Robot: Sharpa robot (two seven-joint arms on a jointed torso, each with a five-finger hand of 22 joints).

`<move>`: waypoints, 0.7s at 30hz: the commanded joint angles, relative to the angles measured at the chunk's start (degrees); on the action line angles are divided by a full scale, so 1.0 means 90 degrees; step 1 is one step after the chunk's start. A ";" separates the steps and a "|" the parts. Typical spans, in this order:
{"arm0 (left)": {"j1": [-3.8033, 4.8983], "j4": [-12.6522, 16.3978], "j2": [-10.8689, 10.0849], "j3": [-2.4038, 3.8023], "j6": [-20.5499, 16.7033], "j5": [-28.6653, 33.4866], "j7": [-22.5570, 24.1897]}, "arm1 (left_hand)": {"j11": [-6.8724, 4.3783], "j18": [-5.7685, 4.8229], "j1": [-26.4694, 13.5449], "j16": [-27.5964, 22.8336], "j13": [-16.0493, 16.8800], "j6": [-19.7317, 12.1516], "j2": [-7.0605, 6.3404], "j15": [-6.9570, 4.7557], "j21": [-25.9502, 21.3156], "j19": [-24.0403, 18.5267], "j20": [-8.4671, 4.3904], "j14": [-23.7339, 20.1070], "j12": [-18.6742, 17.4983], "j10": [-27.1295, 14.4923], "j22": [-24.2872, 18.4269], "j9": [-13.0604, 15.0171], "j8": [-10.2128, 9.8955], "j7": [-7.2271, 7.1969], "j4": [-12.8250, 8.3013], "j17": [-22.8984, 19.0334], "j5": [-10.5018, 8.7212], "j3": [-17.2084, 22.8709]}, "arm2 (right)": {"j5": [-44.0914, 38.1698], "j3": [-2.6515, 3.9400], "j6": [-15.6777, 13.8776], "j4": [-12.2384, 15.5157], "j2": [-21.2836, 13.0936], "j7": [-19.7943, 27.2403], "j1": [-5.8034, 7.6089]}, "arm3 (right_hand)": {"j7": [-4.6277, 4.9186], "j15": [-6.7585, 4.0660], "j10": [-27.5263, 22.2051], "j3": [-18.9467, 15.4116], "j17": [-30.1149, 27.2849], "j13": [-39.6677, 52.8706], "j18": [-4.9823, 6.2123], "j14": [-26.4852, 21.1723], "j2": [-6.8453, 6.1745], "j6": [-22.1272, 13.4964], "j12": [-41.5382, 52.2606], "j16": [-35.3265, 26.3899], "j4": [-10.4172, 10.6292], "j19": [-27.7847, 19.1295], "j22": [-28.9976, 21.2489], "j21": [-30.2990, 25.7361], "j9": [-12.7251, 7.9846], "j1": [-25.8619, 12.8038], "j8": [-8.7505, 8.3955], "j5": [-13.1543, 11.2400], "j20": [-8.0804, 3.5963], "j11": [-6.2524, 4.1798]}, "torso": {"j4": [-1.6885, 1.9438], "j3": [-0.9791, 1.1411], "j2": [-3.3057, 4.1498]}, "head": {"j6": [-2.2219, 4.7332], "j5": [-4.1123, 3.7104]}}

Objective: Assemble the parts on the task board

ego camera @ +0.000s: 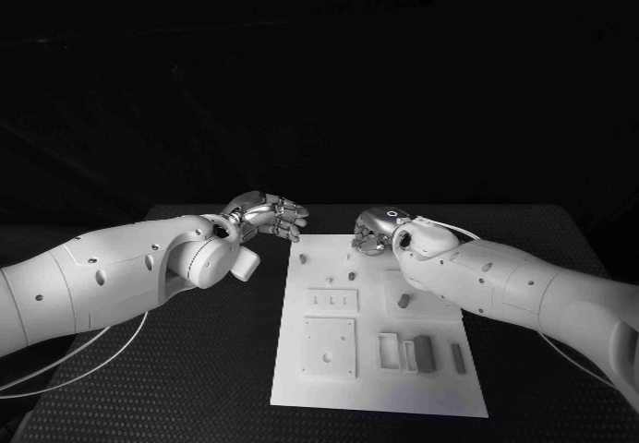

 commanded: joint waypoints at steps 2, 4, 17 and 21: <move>0.0011 0.0016 0.0014 0.0007 0.0090 -0.0015 0.0036 | 0.0028 0.0115 0.0005 -0.0033 0.0008 -0.0038 -0.0052 0.0021 -0.0042 -0.0046 -0.0009 0.0032 -0.0026 0.0001 0.0010 0.0000 -0.0043 0.0235 0.0033 0.0008 -0.0012 -0.0003 | 0.0012 0.0001 0.0049 -0.0042 0.0044 -0.0009 0.0001 | 0.0001 -0.0037 0.0019 0.0002 0.0006 0.0010 0.0258 -0.0003 0.0025 0.0020 -0.0010 0.0010 0.0016 0.0016 0.0124 0.0032 0.0255 -0.0009 0.0002 0.0017 0.0002 0.0004 | 0.0007 -0.0003 0.0003 | -0.0003 -0.0002; 0.0011 0.0013 0.0016 0.0007 0.0089 -0.0015 0.0036 | 0.0028 0.0115 0.0005 -0.0034 0.0008 -0.0038 -0.0053 0.0021 -0.0042 -0.0047 -0.0008 0.0032 -0.0026 0.0001 0.0011 0.0000 -0.0043 0.0235 0.0033 0.0009 -0.0012 -0.0003 | 0.0012 0.0001 0.0047 -0.0072 0.0056 -0.0004 0.0000 | 0.0002 -0.0036 0.0018 0.0001 0.0005 0.0016 0.0258 -0.0007 0.0018 0.0015 -0.0017 0.0006 0.0016 0.0012 0.0123 0.0030 0.0259 -0.0019 -0.0001 0.0017 0.0004 0.0006 | 0.0008 -0.0003 0.0002 | -0.0005 -0.0002; 0.0018 0.0008 0.0019 0.0007 0.0089 -0.0015 0.0032 | 0.0029 0.0115 0.0005 -0.0042 0.0012 -0.0038 -0.0052 0.0021 -0.0045 -0.0046 -0.0008 0.0035 -0.0031 0.0003 0.0014 0.0000 -0.0043 0.0235 0.0035 0.0017 -0.0012 -0.0003 | 0.0072 0.0002 -0.0025 -0.0063 0.0096 0.0053 0.0000 | 0.0014 -0.0026 -0.0008 0.0014 0.0000 0.0043 0.0258 -0.0029 -0.0018 -0.0019 -0.0061 -0.0021 0.0016 -0.0014 0.0117 0.0010 0.0278 -0.0046 -0.0029 0.0020 0.0010 0.0017 | 0.0006 -0.0002 0.0001 | -0.0021 0.0008; 0.0020 0.0005 0.0030 0.0007 0.0090 -0.0015 0.0035 | 0.0029 0.0115 0.0005 -0.0043 0.0012 -0.0038 -0.0053 0.0021 -0.0045 -0.0046 -0.0008 0.0035 -0.0032 0.0003 0.0014 0.0000 -0.0043 0.0235 0.0035 0.0018 -0.0012 -0.0003 | 0.0094 0.0002 0.0108 -0.0084 0.0138 0.0100 0.0000 | 0.0029 -0.0011 -0.0041 0.0027 -0.0005 0.0050 0.0258 -0.0046 -0.0029 -0.0047 -0.0097 -0.0040 0.0017 -0.0036 0.0114 -0.0006 0.0282 -0.0052 -0.0052 0.0020 0.0017 0.0030 | 0.0007 -0.0006 0.0002 | -0.0022 0.0003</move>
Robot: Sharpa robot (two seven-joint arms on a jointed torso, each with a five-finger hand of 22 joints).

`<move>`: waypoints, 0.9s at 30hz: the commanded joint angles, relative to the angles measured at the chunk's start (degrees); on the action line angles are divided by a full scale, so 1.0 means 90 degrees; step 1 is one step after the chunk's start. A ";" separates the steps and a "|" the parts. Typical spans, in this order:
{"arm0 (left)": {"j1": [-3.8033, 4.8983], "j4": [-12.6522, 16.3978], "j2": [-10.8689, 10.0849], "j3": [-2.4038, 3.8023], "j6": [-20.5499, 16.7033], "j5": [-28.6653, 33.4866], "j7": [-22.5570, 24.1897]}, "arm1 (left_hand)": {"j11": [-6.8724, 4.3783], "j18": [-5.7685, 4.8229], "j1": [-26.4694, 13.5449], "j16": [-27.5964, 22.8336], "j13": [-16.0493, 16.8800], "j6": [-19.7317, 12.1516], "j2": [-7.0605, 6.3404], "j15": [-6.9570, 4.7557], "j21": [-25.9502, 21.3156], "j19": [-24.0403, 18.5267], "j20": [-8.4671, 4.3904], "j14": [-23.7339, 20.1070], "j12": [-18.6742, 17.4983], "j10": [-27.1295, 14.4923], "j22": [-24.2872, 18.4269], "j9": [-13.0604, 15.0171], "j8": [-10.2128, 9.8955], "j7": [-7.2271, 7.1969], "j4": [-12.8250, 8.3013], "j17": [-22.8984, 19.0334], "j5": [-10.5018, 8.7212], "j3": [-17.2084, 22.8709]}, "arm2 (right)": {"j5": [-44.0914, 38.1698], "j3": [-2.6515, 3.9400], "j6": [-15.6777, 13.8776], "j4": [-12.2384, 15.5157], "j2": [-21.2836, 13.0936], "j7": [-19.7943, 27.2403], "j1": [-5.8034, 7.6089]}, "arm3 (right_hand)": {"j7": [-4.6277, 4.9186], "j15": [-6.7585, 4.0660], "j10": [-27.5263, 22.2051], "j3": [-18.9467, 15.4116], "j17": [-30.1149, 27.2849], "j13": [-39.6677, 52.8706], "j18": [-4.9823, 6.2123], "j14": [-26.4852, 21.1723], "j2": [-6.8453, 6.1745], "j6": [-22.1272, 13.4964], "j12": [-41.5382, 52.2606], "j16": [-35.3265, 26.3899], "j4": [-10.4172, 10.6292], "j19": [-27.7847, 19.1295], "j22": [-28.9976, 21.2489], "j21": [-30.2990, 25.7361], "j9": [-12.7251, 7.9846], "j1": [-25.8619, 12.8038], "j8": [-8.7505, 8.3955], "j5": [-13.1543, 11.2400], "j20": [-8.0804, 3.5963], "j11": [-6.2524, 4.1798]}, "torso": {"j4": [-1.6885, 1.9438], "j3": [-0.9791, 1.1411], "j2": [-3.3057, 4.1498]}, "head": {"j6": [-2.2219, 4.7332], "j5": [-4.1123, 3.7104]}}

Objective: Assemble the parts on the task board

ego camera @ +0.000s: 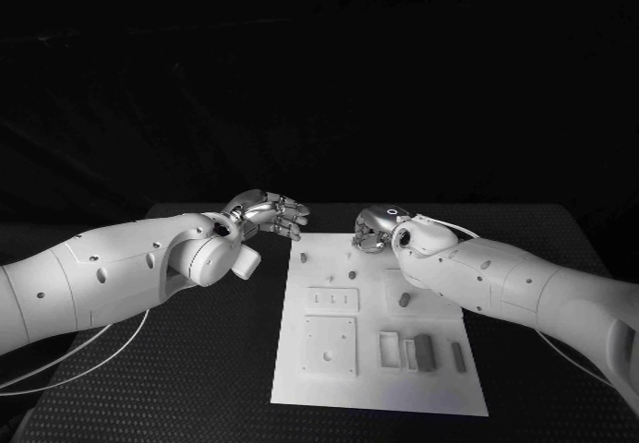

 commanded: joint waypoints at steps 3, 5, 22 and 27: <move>0.0014 0.0010 0.0023 0.0007 0.0083 -0.0015 0.0038 | 0.0029 0.0054 0.0005 -0.0045 0.0008 -0.0038 -0.0053 0.0021 -0.0021 -0.0046 -0.0008 0.0035 -0.0033 0.0003 0.0010 0.0000 -0.0043 0.0235 0.0035 0.0013 -0.0012 -0.0004 | 0.0059 0.0001 0.0154 0.0002 0.0088 0.0133 -0.0002 | 0.0038 -0.0002 -0.0049 0.0039 -0.0006 0.0015 0.0258 -0.0051 -0.0026 -0.0038 -0.0059 -0.0049 0.0022 -0.0058 0.0114 -0.0015 0.0286 -0.0056 -0.0055 0.0026 0.0011 0.0036 | 0.0006 -0.0004 0.0001 | -0.0004 -0.0005; 0.0014 0.0010 0.0024 0.0007 0.0082 -0.0015 0.0038 | 0.0029 0.0054 0.0006 -0.0046 0.0009 -0.0038 -0.0052 0.0021 -0.0021 -0.0046 -0.0008 0.0036 -0.0034 0.0004 0.0011 0.0001 -0.0043 0.0235 0.0035 0.0014 -0.0012 -0.0003 | 0.0075 0.0001 0.0164 -0.0003 0.0094 0.0124 -0.0003 | 0.0044 0.0005 -0.0058 0.0043 -0.0007 0.0020 0.0258 -0.0059 -0.0025 -0.0050 -0.0075 -0.0056 0.0026 -0.0069 0.0115 -0.0022 0.0289 -0.0062 -0.0066 0.0026 0.0017 0.0042 | 0.0006 -0.0001 0.0002 | -0.0009 -0.0004; 0.0017 0.0006 0.0016 0.0007 0.0083 -0.0015 0.0034 | 0.0028 0.0054 0.0007 -0.0055 0.0013 -0.0038 -0.0054 0.0021 -0.0024 -0.0046 -0.0008 0.0038 -0.0038 0.0006 0.0014 0.0001 -0.0043 0.0235 0.0035 0.0022 -0.0012 -0.0003 | 0.0315 0.0001 -0.0166 0.0025 0.0066 0.0231 -0.0003 | 0.0281 0.0075 -0.0084 0.0128 0.0003 -0.0142 0.0258 -0.0054 -0.0044 -0.0520 -0.0435 -0.0075 -0.0018 -0.0092 0.0127 -0.0010 0.0182 -0.0018 -0.0435 0.0025 0.0024 0.0114 | -0.0009 0.0002 -0.0003 | -0.0029 0.0031; 0.0018 0.0006 0.0016 0.0007 0.0088 -0.0015 0.0032 | 0.0028 0.0054 0.0007 -0.0057 0.0014 -0.0039 -0.0054 0.0022 -0.0025 -0.0046 -0.0008 0.0039 -0.0040 0.0007 0.0015 0.0001 -0.0043 0.0235 0.0035 0.0024 -0.0012 -0.0003 | 0.0361 0.0001 -0.0173 0.0022 0.0067 0.0256 -0.0003 | 0.0297 0.0090 -0.0072 0.0136 0.0003 -0.0217 0.0258 -0.0046 -0.0050 -0.0546 -0.0504 -0.0077 -0.0025 -0.0091 0.0126 -0.0006 0.0165 -0.0014 -0.0463 0.0024 0.0023 0.0129 | -0.0002 0.0000 0.0001 | -0.0027 0.0025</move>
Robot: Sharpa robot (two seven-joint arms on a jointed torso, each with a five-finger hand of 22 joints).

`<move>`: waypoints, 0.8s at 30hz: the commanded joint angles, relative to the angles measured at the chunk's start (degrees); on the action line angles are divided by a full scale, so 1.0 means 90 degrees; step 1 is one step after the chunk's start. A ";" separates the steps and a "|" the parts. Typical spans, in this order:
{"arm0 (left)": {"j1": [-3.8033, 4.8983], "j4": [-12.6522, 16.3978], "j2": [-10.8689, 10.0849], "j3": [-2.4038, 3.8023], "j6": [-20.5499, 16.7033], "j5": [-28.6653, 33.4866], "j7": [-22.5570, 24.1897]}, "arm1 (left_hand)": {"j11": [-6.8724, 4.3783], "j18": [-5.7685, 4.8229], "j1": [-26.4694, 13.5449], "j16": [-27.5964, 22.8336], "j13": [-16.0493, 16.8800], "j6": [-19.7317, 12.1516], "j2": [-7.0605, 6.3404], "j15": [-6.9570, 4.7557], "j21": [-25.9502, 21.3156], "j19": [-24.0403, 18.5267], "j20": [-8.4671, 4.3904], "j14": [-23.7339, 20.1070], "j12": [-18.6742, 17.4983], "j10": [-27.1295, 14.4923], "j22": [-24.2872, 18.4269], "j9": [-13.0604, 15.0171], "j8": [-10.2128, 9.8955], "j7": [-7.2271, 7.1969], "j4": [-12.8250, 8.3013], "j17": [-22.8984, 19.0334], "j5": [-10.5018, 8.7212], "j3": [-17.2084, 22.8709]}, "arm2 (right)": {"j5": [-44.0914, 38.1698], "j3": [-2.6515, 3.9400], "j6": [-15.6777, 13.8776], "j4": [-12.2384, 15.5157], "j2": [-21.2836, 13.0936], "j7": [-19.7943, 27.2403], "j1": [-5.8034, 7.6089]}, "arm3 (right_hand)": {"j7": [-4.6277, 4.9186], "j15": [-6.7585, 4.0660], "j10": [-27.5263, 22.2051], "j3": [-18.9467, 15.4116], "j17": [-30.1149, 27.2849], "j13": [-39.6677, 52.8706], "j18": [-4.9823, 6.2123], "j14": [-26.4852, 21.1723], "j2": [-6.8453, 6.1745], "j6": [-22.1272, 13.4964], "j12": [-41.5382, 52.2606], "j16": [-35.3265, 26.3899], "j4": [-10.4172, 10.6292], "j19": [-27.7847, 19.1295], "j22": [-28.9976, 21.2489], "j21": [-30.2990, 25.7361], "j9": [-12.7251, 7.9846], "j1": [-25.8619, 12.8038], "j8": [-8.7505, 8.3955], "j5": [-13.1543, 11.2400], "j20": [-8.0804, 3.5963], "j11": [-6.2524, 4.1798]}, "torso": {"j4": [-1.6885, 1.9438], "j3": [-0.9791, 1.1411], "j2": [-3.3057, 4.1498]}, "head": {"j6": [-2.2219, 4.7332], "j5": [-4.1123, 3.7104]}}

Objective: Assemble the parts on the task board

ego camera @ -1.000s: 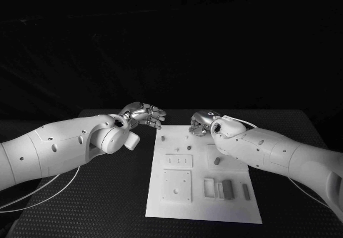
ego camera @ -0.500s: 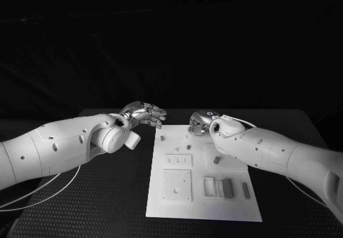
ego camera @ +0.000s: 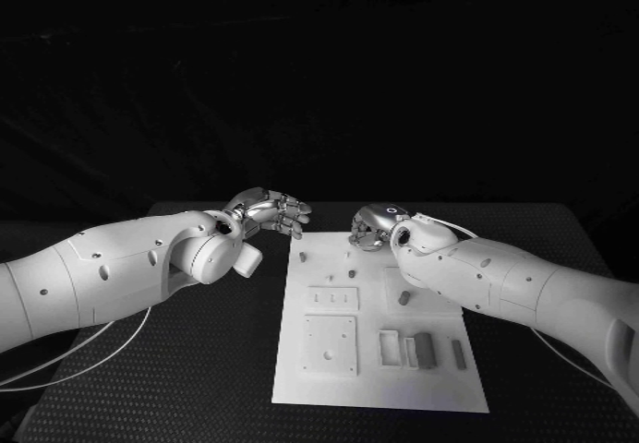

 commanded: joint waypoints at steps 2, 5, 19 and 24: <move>0.0011 0.0012 0.0009 0.0007 0.0083 -0.0014 0.0035 | 0.0028 0.0093 0.0007 -0.0033 0.0010 -0.0039 -0.0054 0.0022 -0.0025 -0.0046 -0.0008 0.0039 -0.0040 0.0007 0.0011 0.0001 -0.0044 0.0235 0.0036 0.0013 -0.0012 -0.0003 | 0.0105 0.0000 -0.0100 0.0018 0.0015 0.0147 -0.0002 | 0.0025 0.0051 -0.0002 0.0028 0.0004 -0.0082 0.0252 0.0004 -0.0023 -0.0101 -0.0105 -0.0027 -0.0014 -0.0011 0.0125 0.0008 -0.0025 0.0015 -0.0044 0.0042 -0.0011 0.0066 | 0.0005 0.0000 0.0002 | 0.0001 -0.0004; 0.0012 0.0011 0.0009 0.0007 0.0080 -0.0014 0.0037 | 0.0028 0.0093 0.0007 -0.0035 0.0011 -0.0039 -0.0055 0.0022 -0.0025 -0.0045 -0.0008 0.0040 -0.0041 0.0007 0.0011 0.0001 -0.0044 0.0235 0.0035 0.0014 -0.0012 -0.0004 | 0.0115 0.0000 -0.0079 0.0023 0.0021 0.0163 -0.0001 | 0.0035 0.0090 -0.0044 0.0038 0.0006 -0.0216 0.0252 0.0007 -0.0023 -0.0143 -0.0229 -0.0027 -0.0022 -0.0015 0.0125 0.0009 -0.0047 0.0020 -0.0079 0.0042 -0.0010 0.0106 | 0.0003 -0.0001 -0.0001 | 0.0000 -0.0004; 0.0020 -0.0018 0.0040 0.0006 0.0080 -0.0018 0.0040 | 0.0028 0.0094 0.0008 -0.0042 0.0014 -0.0040 -0.0055 0.0022 -0.0027 -0.0045 -0.0008 0.0042 -0.0046 0.0008 0.0014 0.0001 -0.0044 0.0236 0.0036 0.0021 -0.0012 -0.0003 | 0.0152 0.0000 0.0058 0.0032 0.0038 0.0193 -0.0001 | 0.0041 0.0143 -0.0028 0.0042 0.0009 -0.0519 0.0252 -0.0027 -0.0026 -0.0328 -0.0437 -0.0038 -0.0050 -0.0060 0.0124 -0.0002 -0.0134 0.0039 -0.0203 0.0042 0.0011 0.0161 | 0.0000 -0.0002 0.0004 | -0.0001 -0.0005; 0.0020 -0.0025 0.0042 0.0006 0.0076 -0.0018 0.0042 | 0.0029 0.0094 0.0008 -0.0045 0.0015 -0.0041 -0.0054 0.0022 -0.0029 -0.0045 -0.0008 0.0043 -0.0048 0.0008 0.0015 0.0001 -0.0045 0.0236 0.0037 0.0024 -0.0012 -0.0003 | 0.0187 0.0000 0.0036 0.0031 0.0041 0.0224 -0.0001 | 0.0043 0.0201 -0.0119 0.0044 0.0006 -0.0719 0.0252 -0.0054 -0.0041 -0.0442 -0.0540 -0.0045 -0.0068 -0.0093 0.0124 -0.0012 -0.0189 0.0062 -0.0263 0.0041 0.0026 0.0220 | 0.0000 -0.0002 0.0004 | -0.0010 -0.0017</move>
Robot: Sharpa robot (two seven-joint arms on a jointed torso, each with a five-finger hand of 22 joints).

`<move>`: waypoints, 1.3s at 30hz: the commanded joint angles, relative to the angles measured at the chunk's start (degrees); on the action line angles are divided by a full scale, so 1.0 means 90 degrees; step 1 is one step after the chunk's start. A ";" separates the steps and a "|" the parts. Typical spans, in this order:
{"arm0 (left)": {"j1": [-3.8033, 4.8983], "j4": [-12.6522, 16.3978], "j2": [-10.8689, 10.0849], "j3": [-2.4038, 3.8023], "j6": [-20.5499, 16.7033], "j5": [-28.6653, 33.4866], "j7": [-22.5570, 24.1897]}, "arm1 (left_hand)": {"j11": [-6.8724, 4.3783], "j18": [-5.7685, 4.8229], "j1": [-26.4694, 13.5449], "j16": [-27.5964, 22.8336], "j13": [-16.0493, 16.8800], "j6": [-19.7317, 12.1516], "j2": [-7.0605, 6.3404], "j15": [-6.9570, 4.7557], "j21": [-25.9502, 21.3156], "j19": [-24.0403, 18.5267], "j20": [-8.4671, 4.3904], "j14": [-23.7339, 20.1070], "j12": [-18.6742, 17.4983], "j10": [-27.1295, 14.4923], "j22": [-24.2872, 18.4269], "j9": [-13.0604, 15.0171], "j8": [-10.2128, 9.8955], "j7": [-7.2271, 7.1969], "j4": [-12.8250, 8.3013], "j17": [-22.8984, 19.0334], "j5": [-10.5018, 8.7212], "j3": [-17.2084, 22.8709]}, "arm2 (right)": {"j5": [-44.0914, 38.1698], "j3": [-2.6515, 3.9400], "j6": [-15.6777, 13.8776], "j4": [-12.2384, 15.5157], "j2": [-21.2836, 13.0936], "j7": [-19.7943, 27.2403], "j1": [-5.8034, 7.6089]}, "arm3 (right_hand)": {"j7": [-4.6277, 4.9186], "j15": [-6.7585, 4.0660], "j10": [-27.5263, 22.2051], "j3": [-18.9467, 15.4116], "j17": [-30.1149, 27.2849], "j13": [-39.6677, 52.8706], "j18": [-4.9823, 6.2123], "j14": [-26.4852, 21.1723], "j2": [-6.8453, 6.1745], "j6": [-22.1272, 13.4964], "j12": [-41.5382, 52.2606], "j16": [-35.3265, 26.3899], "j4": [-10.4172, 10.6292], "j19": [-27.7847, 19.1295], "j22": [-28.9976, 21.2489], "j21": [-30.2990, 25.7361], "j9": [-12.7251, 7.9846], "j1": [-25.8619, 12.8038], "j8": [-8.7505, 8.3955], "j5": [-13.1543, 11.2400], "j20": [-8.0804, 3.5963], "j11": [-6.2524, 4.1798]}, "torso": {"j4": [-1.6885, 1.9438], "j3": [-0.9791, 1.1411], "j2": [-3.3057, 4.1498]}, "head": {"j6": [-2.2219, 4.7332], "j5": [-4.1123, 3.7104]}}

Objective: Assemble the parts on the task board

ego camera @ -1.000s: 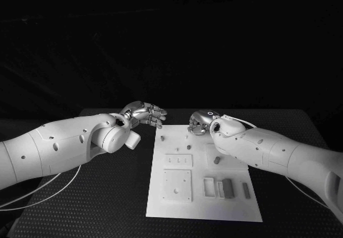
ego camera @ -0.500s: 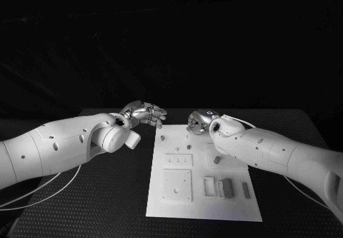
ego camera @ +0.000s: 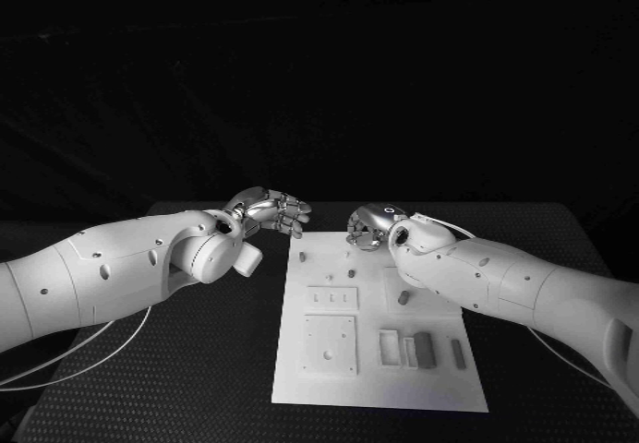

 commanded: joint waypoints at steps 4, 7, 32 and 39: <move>0.0010 0.0005 0.0014 0.0006 0.0078 -0.0016 0.0041 | 0.0029 0.0135 0.0009 -0.0047 0.0011 -0.0041 -0.0054 0.0022 -0.0029 -0.0045 -0.0008 0.0043 -0.0025 0.0008 0.0011 0.0001 -0.0020 0.0236 0.0037 0.0014 -0.0012 -0.0003 | 0.0046 0.0000 0.0060 0.0017 0.0025 0.0114 -0.0001 | 0.0012 0.0056 -0.0064 0.0007 0.0006 -0.0155 0.0252 -0.0015 -0.0025 -0.0116 -0.0050 -0.0045 -0.0064 -0.0069 0.0124 -0.0013 -0.0037 0.0070 -0.0062 0.0041 -0.0003 0.0054 | 0.0001 0.0003 -0.0003 | -0.0011 -0.0004; 0.0010 0.0005 0.0014 0.0006 0.0079 -0.0016 0.0042 | 0.0029 0.0135 0.0009 -0.0048 0.0012 -0.0042 -0.0054 0.0022 -0.0030 -0.0045 -0.0008 0.0044 -0.0026 0.0008 0.0011 0.0001 -0.0020 0.0236 0.0037 0.0015 -0.0012 -0.0003 | 0.0053 0.0000 0.0061 0.0020 0.0026 0.0116 -0.0001 | 0.0020 0.0056 -0.0080 0.0002 0.0005 -0.0214 0.0252 -0.0017 -0.0044 -0.0155 -0.0046 -0.0043 -0.0074 -0.0074 0.0125 -0.0012 -0.0056 0.0089 -0.0079 0.0040 0.0000 0.0057 | 0.0005 0.0005 -0.0002 | -0.0015 -0.0005; 0.0010 0.0005 0.0002 0.0006 0.0080 -0.0016 0.0044 | 0.0029 0.0135 0.0009 -0.0062 0.0018 -0.0042 -0.0054 0.0022 -0.0034 -0.0044 -0.0007 0.0048 -0.0034 0.0011 0.0016 0.0002 -0.0020 0.0237 0.0038 0.0028 -0.0012 -0.0004 | 0.0104 0.0000 -0.0246 0.0084 -0.0034 0.0171 0.0002 | 0.0006 0.0028 -0.0081 0.0005 0.0005 -0.0522 0.0252 -0.0036 -0.0082 -0.0208 -0.0025 -0.0032 -0.0116 -0.0113 0.0132 0.0008 -0.0134 0.0409 -0.0065 0.0035 0.0005 0.0023 | 0.0003 0.0004 -0.0005 | -0.0018 0.0008; 0.0010 -0.0033 -0.0042 0.0006 0.0094 -0.0016 0.0094 | 0.0029 0.0135 0.0008 -0.0066 0.0020 -0.0043 -0.0059 0.0022 -0.0035 -0.0045 -0.0007 0.0049 -0.0036 0.0011 0.0017 0.0002 -0.0021 0.0237 0.0037 0.0032 -0.0012 -0.0006 | 0.0400 0.0168 -0.0463 0.0602 -0.0432 0.0252 0.0159 | 0.0043 0.0070 -0.0031 -0.0105 -0.0001 -0.0617 0.0252 -0.0005 -0.0462 -0.0178 -0.0008 -0.0023 -0.0027 -0.0062 0.0117 0.0021 -0.0159 0.0265 -0.0034 0.0038 0.0012 0.0067 | -0.0015 0.0001 -0.0016 | 0.0044 0.0001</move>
